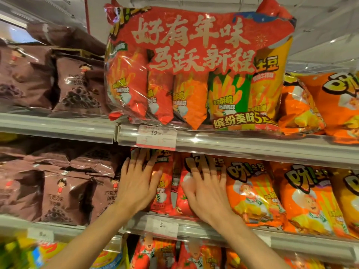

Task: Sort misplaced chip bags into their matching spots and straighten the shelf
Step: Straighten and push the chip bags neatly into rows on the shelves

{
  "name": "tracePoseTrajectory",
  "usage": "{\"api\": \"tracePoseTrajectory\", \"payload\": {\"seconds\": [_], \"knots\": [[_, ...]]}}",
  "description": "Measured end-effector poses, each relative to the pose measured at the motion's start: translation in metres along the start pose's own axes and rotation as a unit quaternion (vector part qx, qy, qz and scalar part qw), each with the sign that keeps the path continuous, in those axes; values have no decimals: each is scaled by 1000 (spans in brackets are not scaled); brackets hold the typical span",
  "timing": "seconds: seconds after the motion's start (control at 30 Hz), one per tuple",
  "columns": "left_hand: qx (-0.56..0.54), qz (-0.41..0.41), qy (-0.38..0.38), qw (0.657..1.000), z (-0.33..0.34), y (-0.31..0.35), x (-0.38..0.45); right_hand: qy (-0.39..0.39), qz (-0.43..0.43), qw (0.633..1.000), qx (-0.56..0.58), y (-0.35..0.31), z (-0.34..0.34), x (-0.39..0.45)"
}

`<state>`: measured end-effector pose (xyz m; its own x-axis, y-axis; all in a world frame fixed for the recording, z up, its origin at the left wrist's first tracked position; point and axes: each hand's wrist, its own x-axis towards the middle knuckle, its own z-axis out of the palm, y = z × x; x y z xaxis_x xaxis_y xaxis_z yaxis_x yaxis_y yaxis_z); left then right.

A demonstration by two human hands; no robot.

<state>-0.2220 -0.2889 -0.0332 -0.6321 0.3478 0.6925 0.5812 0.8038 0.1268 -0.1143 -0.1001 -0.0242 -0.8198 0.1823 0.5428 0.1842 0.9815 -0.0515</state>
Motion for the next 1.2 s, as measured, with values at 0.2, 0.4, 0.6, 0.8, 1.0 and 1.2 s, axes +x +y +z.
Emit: {"api": "tracePoseTrajectory", "payload": {"seconds": [0.2,0.4,0.6,0.8,1.0,1.2], "knots": [[15,83,-42,995,13,-15,8,-15,31,998,-43,-13,12,1],[34,93,-49,994,14,-18,8,11,40,998,-42,-17,22,8],[43,90,-42,994,8,-14,6,9,27,999,-28,-15,26,9],[-23,75,29,997,-4,10,-1,54,26,992,114,5,6,2],[-204,67,8,977,-20,95,-6,71,114,988,79,87,-34,-4],[-268,53,-161,948,-3,183,1,-21,150,985,77,166,-55,-21]]}}
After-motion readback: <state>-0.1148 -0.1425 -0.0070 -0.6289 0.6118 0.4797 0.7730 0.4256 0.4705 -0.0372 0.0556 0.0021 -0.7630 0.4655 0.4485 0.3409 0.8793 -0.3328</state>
